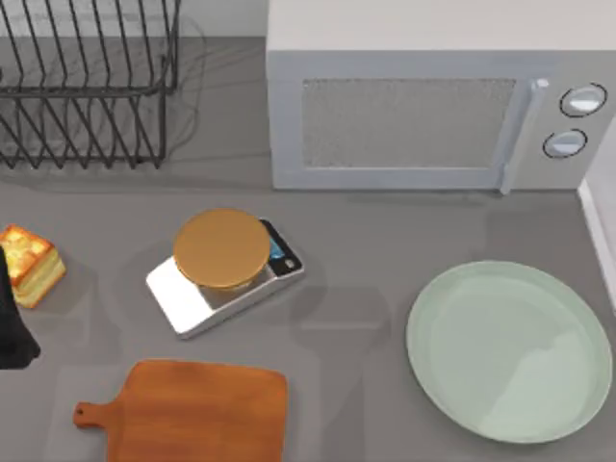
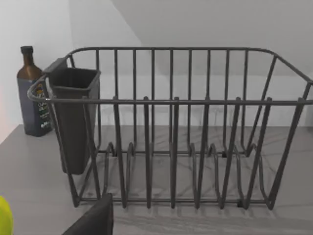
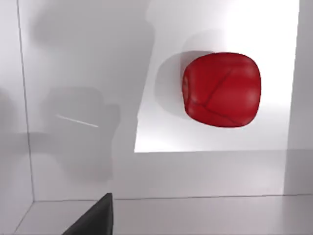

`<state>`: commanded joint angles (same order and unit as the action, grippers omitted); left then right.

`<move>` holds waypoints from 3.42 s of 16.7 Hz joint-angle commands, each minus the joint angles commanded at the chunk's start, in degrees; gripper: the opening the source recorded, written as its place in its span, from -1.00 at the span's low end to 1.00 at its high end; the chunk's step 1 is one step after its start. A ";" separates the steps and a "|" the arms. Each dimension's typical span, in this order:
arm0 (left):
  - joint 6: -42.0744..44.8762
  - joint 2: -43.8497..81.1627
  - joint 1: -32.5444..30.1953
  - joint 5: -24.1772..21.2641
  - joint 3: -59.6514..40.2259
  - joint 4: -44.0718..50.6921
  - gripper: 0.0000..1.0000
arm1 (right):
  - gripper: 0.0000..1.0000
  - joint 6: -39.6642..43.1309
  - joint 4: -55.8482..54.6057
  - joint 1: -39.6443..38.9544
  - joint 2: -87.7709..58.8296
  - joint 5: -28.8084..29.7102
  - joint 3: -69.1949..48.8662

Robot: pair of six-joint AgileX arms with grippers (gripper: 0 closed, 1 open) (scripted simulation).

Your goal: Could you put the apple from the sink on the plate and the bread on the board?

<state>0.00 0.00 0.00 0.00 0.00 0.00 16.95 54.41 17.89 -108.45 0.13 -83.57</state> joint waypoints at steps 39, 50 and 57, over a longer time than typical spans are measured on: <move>0.00 0.00 0.00 0.00 0.00 0.00 1.00 | -0.66 2.00 -19.79 2.32 -30.62 0.19 -0.12; 0.00 0.00 0.00 0.00 0.00 0.00 1.00 | -1.00 1.47 -17.89 2.19 -26.83 -0.77 -0.97; 0.00 0.00 0.00 0.00 0.00 0.00 1.00 | -1.00 1.59 -7.95 2.24 -21.18 -0.83 -5.14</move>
<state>0.00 0.00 0.00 0.00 0.00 0.00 18.54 46.46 20.13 -129.63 -0.70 -88.70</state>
